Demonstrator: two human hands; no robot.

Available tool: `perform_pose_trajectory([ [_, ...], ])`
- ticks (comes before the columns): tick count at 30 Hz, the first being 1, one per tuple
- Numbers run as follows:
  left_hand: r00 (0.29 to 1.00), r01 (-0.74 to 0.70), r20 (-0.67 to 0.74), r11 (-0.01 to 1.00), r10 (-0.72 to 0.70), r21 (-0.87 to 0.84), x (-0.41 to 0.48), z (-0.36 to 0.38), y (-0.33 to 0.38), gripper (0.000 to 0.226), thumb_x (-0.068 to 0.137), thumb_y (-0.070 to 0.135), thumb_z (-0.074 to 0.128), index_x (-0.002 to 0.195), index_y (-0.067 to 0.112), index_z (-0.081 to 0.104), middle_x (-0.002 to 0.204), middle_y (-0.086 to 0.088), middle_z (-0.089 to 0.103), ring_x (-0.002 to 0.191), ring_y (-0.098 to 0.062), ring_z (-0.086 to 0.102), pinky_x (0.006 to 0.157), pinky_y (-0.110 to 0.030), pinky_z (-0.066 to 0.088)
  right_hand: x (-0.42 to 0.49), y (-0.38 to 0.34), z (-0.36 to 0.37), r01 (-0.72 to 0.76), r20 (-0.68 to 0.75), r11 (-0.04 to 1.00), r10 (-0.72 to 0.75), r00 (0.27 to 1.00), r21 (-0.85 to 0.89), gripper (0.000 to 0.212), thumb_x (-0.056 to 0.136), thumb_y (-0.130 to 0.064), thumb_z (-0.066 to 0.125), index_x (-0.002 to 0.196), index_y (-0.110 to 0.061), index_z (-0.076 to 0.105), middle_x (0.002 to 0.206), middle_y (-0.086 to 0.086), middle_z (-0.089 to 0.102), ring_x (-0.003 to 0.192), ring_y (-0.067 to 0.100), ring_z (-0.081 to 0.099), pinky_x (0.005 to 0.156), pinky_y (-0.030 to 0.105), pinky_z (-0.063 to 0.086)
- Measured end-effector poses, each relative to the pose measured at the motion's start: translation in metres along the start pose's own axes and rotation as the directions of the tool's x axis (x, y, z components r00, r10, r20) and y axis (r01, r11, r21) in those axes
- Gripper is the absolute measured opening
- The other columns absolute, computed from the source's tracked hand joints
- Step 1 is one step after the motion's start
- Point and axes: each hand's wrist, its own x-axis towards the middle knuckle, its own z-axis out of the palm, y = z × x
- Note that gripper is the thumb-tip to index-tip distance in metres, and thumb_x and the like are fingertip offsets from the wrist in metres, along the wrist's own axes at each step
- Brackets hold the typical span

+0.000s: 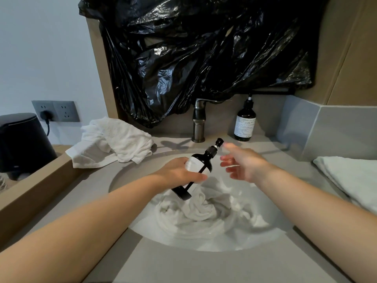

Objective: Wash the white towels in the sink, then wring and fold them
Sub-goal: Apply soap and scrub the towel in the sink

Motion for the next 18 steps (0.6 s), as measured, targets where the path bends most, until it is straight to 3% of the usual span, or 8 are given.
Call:
perform_pose_trajectory([
  [2, 0.996, -0.045, -0.07, 0.993, 0.053, 0.108, 0.005, 0.009, 0.014, 0.027, 0.08, 0.041, 0.077, 0.09, 0.027, 0.055, 0.083, 0.009, 0.06, 0.08, -0.01, 0.059, 0.071, -0.019, 0.048, 0.002, 0.004, 0.007, -0.023, 0.068, 0.999, 0.02, 0.997, 0.044, 0.041, 0.09, -0.049, 0.06, 0.096, -0.008, 0.063, 0.088, 0.007, 0.065, 0.07, 0.02, 0.059, 0.059, 0.03, 0.048],
  [5, 0.974, -0.16, -0.133, 0.973, 0.183, 0.168, 0.013, 0.025, 0.03, 0.033, 0.078, 0.036, 0.079, 0.077, 0.031, 0.046, 0.071, 0.011, 0.054, 0.064, -0.004, 0.052, 0.05, -0.009, 0.038, 0.006, 0.002, 0.012, 0.127, -0.068, 0.989, -0.122, 0.99, 0.077, 0.03, 0.084, -0.038, 0.072, 0.091, -0.011, 0.064, 0.099, 0.01, 0.069, 0.082, 0.022, 0.062, 0.068, 0.035, 0.053],
  [8, 0.964, -0.23, -0.115, 0.97, 0.239, 0.081, 0.023, 0.03, 0.036, 0.036, 0.075, 0.034, 0.082, 0.098, 0.023, 0.056, 0.085, 0.009, 0.061, 0.078, -0.01, 0.06, 0.065, -0.016, 0.045, 0.004, -0.007, 0.005, 0.275, -0.233, 0.953, -0.241, 0.942, 0.125, 0.022, 0.08, -0.025, 0.076, 0.07, -0.013, 0.061, 0.089, 0.012, 0.068, 0.082, 0.024, 0.062, 0.081, 0.04, 0.054],
  [10, 0.974, -0.228, 0.006, 0.972, 0.228, -0.053, 0.029, 0.032, 0.035, 0.052, 0.08, 0.033, 0.08, 0.122, 0.022, 0.051, 0.105, 0.009, 0.061, 0.098, -0.01, 0.061, 0.077, -0.016, 0.047, 0.004, -0.011, -0.003, 0.352, -0.304, 0.934, -0.318, 0.898, 0.062, 0.022, 0.079, -0.021, 0.076, 0.065, -0.013, 0.061, 0.081, 0.009, 0.066, 0.077, 0.021, 0.061, 0.078, 0.038, 0.054],
  [12, 0.982, -0.171, 0.073, 0.983, 0.175, -0.068, 0.036, 0.034, 0.026, 0.069, 0.086, 0.038, 0.073, 0.142, 0.022, 0.036, 0.127, 0.006, 0.051, 0.12, -0.013, 0.052, 0.091, -0.02, 0.042, 0.008, -0.014, -0.013, 0.415, -0.347, 0.907, -0.412, 0.843, -0.07, 0.021, 0.077, -0.023, 0.076, 0.064, -0.01, 0.066, 0.072, 0.005, 0.065, 0.071, 0.018, 0.061, 0.069, 0.031, 0.05],
  [15, 0.996, -0.063, 0.07, 0.968, 0.047, 0.241, 0.05, 0.031, 0.0, 0.066, 0.092, 0.047, 0.061, 0.147, 0.021, 0.035, 0.148, 0.0, 0.037, 0.132, -0.021, 0.044, 0.105, -0.032, 0.04, 0.019, -0.025, -0.034, 0.497, -0.395, 0.855, -0.512, 0.763, -0.147, 0.029, 0.079, -0.023, 0.075, 0.056, -0.01, 0.063, 0.054, -0.002, 0.056, 0.054, 0.014, 0.052, 0.049, 0.019, 0.039],
  [18, 0.992, -0.008, 0.111, 0.858, -0.057, 0.514, 0.057, 0.028, -0.028, 0.059, 0.095, 0.039, 0.056, 0.148, 0.024, 0.033, 0.15, 0.0, 0.032, 0.132, -0.023, 0.04, 0.108, -0.037, 0.037, 0.031, -0.044, -0.05, 0.498, -0.459, 0.819, -0.573, 0.679, -0.286, 0.038, 0.084, -0.029, 0.071, 0.053, -0.017, 0.052, 0.054, -0.003, 0.052, 0.053, 0.014, 0.048, 0.048, 0.025, 0.033],
])
